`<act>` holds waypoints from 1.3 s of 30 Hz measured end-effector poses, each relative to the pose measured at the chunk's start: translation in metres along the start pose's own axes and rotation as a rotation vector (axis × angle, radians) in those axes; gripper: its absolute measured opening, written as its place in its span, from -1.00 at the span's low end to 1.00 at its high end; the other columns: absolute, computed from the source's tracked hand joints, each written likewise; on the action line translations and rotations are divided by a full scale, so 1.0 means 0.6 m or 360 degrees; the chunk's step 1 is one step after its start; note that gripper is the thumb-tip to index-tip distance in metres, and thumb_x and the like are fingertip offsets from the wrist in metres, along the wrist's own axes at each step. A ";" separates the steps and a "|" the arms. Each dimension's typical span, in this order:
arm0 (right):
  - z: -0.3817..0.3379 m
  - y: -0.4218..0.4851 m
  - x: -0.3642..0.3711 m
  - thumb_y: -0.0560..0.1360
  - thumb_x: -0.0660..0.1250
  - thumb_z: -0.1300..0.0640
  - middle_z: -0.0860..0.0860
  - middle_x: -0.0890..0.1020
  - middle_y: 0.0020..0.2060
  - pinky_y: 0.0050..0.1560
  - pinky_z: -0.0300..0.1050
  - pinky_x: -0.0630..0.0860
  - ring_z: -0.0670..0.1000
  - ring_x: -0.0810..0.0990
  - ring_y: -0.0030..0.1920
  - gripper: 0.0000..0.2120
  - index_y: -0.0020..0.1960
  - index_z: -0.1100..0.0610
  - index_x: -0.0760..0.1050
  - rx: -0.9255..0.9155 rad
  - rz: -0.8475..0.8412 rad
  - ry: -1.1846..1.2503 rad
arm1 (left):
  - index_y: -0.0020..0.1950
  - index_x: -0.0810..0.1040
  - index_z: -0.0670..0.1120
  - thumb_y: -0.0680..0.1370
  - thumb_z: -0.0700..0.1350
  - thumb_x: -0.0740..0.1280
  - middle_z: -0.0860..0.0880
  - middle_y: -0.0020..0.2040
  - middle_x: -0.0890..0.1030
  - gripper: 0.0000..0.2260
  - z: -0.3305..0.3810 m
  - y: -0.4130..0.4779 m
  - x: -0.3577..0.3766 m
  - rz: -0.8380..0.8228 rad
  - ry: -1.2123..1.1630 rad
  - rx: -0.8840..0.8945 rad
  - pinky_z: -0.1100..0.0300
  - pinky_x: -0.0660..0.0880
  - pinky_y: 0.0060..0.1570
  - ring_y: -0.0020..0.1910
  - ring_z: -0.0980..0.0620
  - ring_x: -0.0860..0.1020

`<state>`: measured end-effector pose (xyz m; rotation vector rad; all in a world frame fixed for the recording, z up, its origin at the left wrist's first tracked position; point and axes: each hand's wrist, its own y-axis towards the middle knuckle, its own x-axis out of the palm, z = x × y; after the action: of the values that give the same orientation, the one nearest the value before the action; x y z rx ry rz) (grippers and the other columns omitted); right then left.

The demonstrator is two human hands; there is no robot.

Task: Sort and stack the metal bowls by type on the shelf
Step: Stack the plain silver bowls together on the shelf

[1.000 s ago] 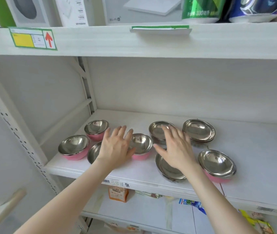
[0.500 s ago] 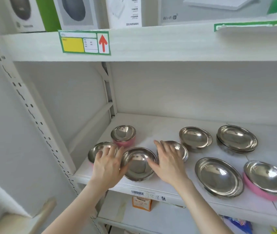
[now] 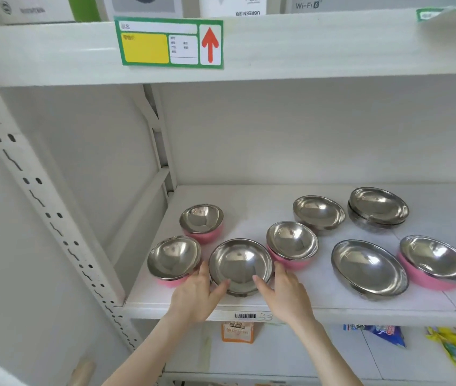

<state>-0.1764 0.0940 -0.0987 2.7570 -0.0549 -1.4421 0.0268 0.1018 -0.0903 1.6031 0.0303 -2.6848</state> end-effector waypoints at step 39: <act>0.168 0.034 -0.299 0.49 0.24 -0.20 0.08 0.60 0.11 0.12 0.07 0.50 0.14 0.55 0.15 -0.51 0.24 0.12 0.37 -0.0195 0.0028 0.0371 | 0.45 0.22 -0.08 0.50 0.25 0.26 0.09 -0.35 0.53 -0.35 0.340 -0.016 0.030 0.0387 -0.0282 0.0191 0.09 0.43 -0.29 -0.26 0.06 0.56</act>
<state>-0.3617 0.0804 -0.0083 2.7928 0.0143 -1.0716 -0.1615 0.1065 -0.0090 1.2908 -0.3121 -2.6663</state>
